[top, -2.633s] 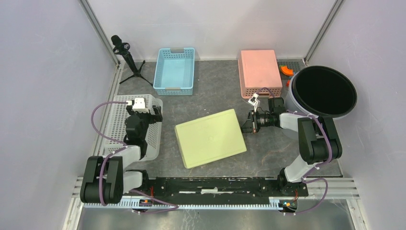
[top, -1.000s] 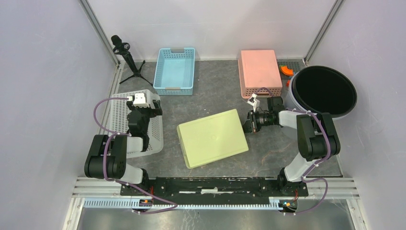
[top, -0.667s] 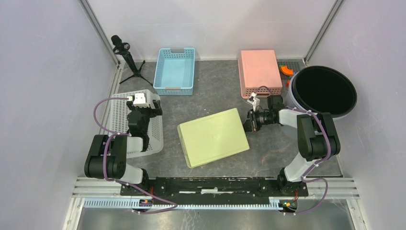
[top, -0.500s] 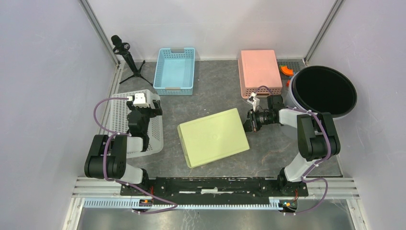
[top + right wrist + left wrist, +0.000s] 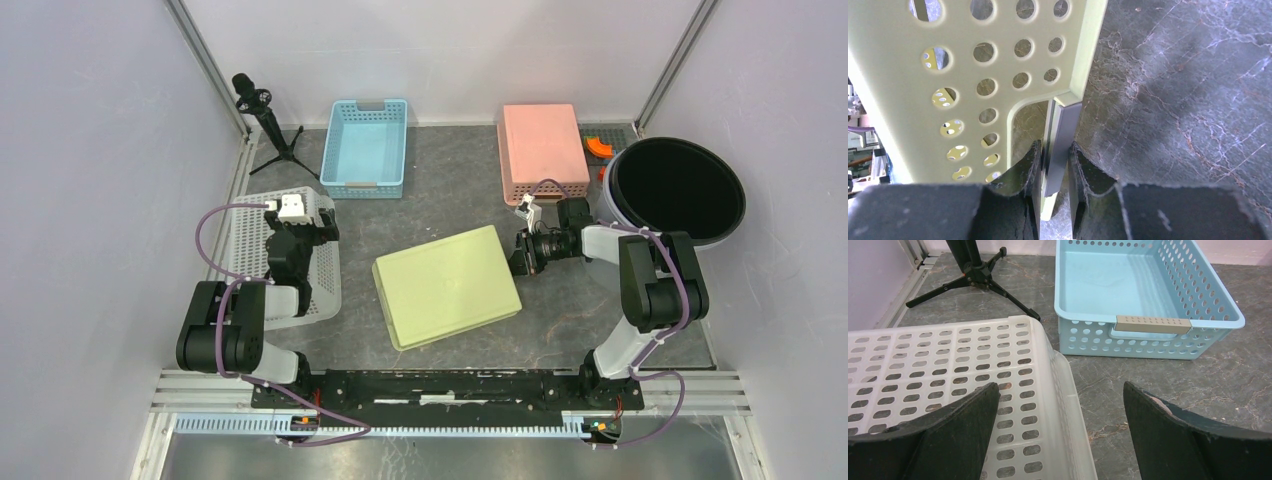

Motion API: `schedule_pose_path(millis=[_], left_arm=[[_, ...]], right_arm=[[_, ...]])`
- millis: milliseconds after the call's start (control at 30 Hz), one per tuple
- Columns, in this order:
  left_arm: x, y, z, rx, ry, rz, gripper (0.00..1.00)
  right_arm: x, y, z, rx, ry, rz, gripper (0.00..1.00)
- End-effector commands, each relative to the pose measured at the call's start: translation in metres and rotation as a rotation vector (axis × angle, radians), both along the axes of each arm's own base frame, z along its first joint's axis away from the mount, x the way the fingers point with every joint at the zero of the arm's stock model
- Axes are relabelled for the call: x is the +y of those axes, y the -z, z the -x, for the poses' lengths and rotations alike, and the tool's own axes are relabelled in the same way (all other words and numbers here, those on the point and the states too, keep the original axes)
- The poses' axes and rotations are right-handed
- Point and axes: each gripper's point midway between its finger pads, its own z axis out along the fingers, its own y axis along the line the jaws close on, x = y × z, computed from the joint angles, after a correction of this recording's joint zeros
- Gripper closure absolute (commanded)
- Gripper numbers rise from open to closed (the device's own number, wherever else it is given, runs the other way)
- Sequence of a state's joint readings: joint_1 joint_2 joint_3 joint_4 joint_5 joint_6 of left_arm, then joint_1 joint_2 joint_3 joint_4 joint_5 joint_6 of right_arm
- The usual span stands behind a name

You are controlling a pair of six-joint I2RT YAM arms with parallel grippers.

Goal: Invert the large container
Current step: Turn the container upside down at the center of the board.

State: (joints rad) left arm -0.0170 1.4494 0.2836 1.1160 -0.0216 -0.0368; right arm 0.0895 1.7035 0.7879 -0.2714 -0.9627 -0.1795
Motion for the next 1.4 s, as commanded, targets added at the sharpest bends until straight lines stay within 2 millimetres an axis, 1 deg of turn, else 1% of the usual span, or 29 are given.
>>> schedule_pose_path(millis=[0,133,200,300,400,533,633,933,1033,1167,1367], left_arm=[[-0.001,0.031,0.006,0.117,0.009,-0.010,0.00],[-0.001,0.031,0.006,0.117,0.009,-0.010,0.00],[-0.001,0.031,0.006,0.116,0.009,-0.009,0.00],[-0.001,0.031,0.006,0.117,0.009,-0.010,0.00],[-0.001,0.031,0.006,0.116,0.009,-0.010,0.00],[-0.001,0.031,0.006,0.118,0.009,-0.009,0.00],[0.000,0.031,0.006,0.116,0.008,-0.010,0.00],[-0.001,0.032,0.006,0.118,0.009,-0.009,0.00],[-0.001,0.031,0.006,0.117,0.009,-0.010,0.00],[-0.001,0.031,0.006,0.116,0.009,-0.009,0.00],[-0.001,0.031,0.006,0.117,0.009,-0.010,0.00]], right_arm=[[-0.009,0.009,-0.020,-0.113,-0.015,0.071,0.75],[-0.010,0.010,-0.022,-0.118,-0.015,0.082,0.75],[-0.011,0.012,-0.019,-0.115,-0.015,0.088,0.75],[-0.011,0.010,-0.021,-0.121,-0.012,0.085,0.75],[-0.011,0.014,-0.019,-0.109,-0.012,0.094,0.75],[-0.014,0.017,-0.022,-0.120,-0.008,0.116,0.73],[-0.015,0.018,-0.020,-0.117,-0.011,0.120,0.71],[-0.018,0.017,-0.026,-0.132,-0.006,0.142,0.67],[-0.019,0.019,-0.024,-0.132,-0.003,0.147,0.66],[-0.018,0.017,-0.026,-0.139,-0.007,0.148,0.65],[-0.023,0.007,-0.034,-0.194,-0.010,0.187,0.60]])
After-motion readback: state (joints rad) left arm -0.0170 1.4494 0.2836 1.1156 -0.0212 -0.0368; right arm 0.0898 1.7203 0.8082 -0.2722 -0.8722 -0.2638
